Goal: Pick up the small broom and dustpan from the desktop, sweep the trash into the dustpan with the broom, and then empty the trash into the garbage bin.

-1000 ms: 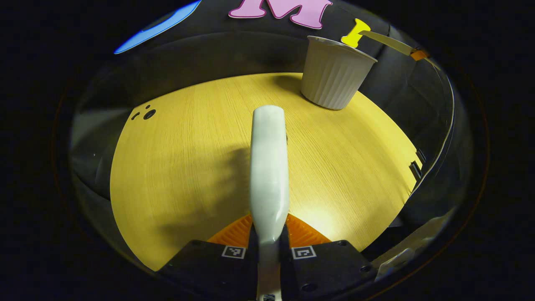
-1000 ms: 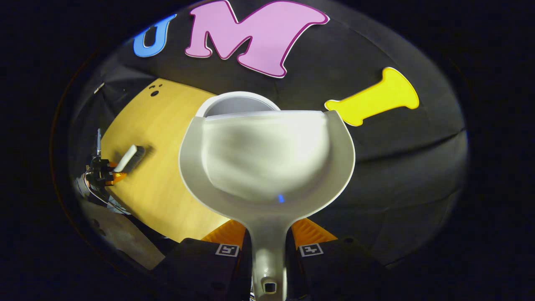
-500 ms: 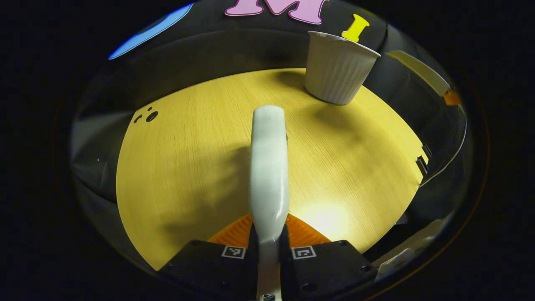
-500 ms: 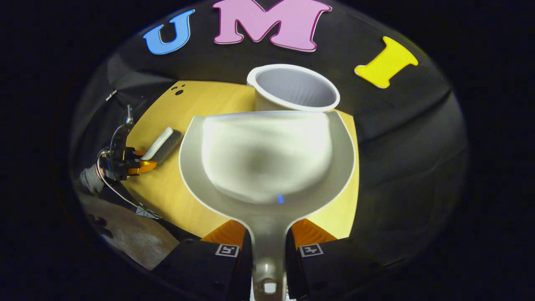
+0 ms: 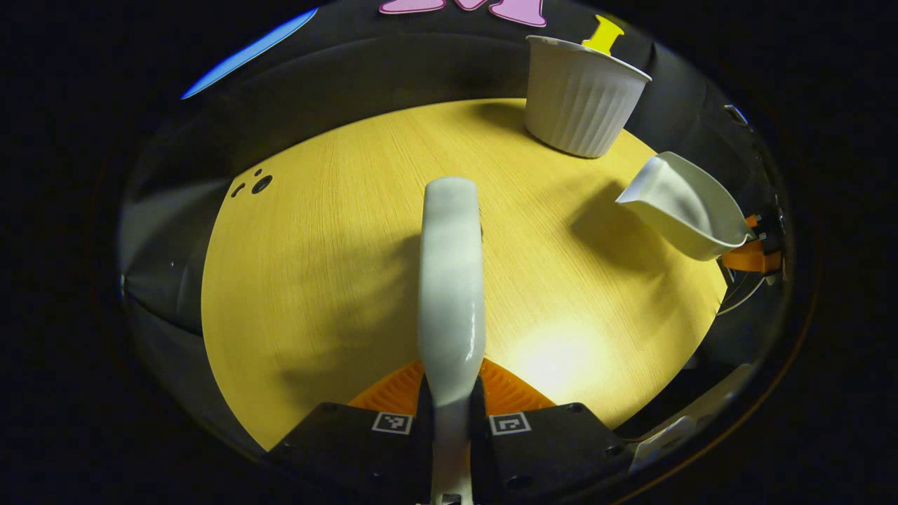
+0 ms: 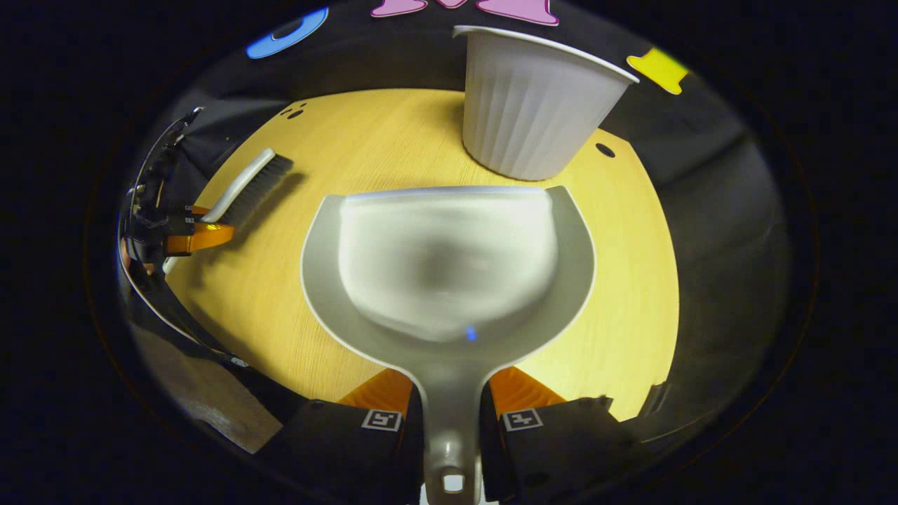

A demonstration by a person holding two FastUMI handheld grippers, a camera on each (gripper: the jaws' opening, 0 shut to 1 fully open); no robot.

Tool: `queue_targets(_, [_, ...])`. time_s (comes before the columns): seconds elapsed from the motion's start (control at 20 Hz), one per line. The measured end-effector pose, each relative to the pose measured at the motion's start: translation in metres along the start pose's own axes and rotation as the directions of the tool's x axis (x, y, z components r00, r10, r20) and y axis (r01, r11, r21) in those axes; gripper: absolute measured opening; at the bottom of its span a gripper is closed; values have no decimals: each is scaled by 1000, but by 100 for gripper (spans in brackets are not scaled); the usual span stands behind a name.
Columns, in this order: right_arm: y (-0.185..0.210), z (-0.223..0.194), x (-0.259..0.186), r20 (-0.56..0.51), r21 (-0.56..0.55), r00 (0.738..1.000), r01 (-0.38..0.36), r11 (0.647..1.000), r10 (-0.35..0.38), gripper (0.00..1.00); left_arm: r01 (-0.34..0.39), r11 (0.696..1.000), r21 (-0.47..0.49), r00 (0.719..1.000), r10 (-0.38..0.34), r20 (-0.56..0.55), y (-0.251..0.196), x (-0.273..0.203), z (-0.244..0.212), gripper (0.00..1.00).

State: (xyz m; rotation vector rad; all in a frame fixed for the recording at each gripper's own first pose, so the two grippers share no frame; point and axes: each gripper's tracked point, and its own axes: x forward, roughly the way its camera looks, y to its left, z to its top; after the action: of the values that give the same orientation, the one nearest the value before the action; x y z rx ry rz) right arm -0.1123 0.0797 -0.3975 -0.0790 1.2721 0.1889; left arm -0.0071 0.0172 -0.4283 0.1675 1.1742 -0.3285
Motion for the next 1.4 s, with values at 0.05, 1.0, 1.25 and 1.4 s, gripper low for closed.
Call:
queue_targets(0.05, [5, -3, 9, -1, 6, 1000, -4, 1000, 4, 37, -7, 1000, 1, 1000, 7, -6, 0, -1, 0, 25])
queue_targets(1.0, [35, -32, 69, -75, 30, 994, -73, 997, 75, 41, -36, 999, -3, 996, 36, -77, 1, -1, 1, 31])
queue_targets(1.25, [39, -28, 56, -70, 34, 993, -96, 995, 99, 41, -82, 996, 35, 995, 84, -57, 7, -9, 4, 36])
queue_targets(1.4, [37, -27, 38, -60, 23, 992, -109, 994, 110, 41, -106, 993, 50, 993, 108, -37, 7, -25, 6, 42])
